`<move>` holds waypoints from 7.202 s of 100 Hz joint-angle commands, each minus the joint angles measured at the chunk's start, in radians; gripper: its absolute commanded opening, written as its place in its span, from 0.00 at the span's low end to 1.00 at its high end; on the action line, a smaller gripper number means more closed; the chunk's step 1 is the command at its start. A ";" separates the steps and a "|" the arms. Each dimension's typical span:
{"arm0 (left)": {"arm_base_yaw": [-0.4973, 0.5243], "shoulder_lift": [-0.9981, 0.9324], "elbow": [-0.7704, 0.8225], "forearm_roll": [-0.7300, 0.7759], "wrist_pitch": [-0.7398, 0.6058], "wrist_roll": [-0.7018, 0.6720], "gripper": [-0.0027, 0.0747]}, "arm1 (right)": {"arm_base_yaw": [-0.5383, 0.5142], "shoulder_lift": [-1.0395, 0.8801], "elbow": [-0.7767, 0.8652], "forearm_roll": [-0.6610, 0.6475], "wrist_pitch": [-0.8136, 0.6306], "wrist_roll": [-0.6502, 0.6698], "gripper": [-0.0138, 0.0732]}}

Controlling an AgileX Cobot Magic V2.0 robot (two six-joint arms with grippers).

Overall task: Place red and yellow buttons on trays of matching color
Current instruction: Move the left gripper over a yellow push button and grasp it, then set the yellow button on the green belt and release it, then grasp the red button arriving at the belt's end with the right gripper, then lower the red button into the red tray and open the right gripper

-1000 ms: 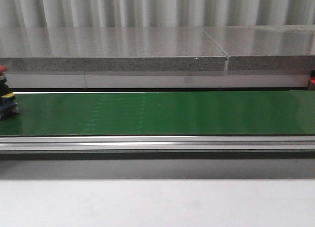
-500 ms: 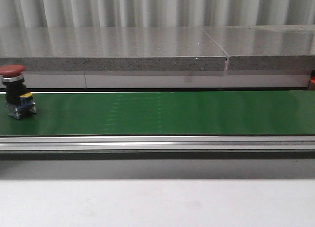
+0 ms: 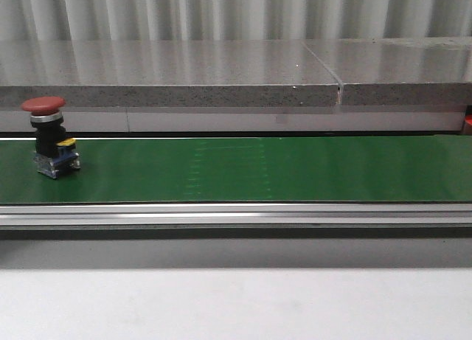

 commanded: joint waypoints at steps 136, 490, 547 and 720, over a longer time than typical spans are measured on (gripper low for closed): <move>-0.140 -0.564 0.112 -0.063 0.103 -0.002 0.02 | 0.000 -0.006 -0.025 0.016 -0.055 -0.011 0.08; -0.449 -1.718 1.050 -0.140 -0.267 0.099 0.01 | 0.000 -0.006 -0.025 0.017 -0.125 -0.011 0.08; -0.449 -1.718 1.050 -0.140 -0.268 0.099 0.01 | 0.000 -0.002 -0.025 0.039 0.038 -0.012 0.93; -0.449 -1.718 1.050 -0.142 -0.268 0.099 0.01 | 0.070 0.765 -0.513 0.038 0.162 -0.107 0.37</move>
